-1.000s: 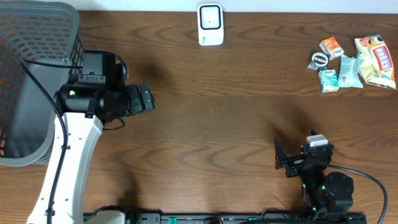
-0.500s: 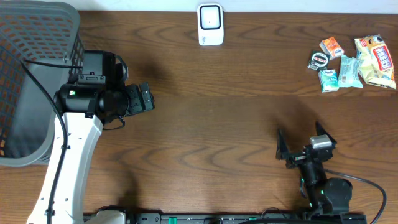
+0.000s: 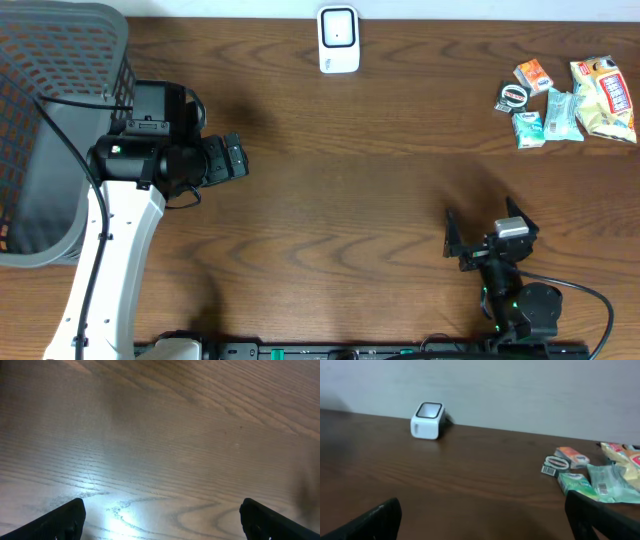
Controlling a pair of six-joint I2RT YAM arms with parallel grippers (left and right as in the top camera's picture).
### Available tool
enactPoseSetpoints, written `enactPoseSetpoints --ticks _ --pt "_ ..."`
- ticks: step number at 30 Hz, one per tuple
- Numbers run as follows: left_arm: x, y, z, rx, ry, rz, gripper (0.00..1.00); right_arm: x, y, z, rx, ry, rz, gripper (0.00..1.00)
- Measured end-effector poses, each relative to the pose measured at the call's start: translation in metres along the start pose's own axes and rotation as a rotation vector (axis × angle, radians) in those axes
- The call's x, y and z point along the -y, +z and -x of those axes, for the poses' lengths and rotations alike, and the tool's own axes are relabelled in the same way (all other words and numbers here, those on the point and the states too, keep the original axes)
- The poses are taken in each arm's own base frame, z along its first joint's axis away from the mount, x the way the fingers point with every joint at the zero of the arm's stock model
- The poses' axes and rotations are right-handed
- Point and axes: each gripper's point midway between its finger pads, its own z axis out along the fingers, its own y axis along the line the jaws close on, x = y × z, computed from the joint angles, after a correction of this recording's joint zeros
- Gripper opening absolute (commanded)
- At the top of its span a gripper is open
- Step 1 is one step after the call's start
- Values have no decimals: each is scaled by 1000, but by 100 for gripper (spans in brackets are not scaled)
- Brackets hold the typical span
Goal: Scan the item barcode
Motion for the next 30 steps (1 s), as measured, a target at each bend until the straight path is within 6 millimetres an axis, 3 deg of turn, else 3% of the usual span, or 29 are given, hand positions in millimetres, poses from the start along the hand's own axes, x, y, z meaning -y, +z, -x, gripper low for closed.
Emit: enactPoseSetpoints --ticks 23,30 --pt "0 0 0 1 0 0 98 14 -1 -2 -9 -47 -64 99" --pt "0 0 0 1 0 0 97 18 -1 -3 -11 16 -89 99"
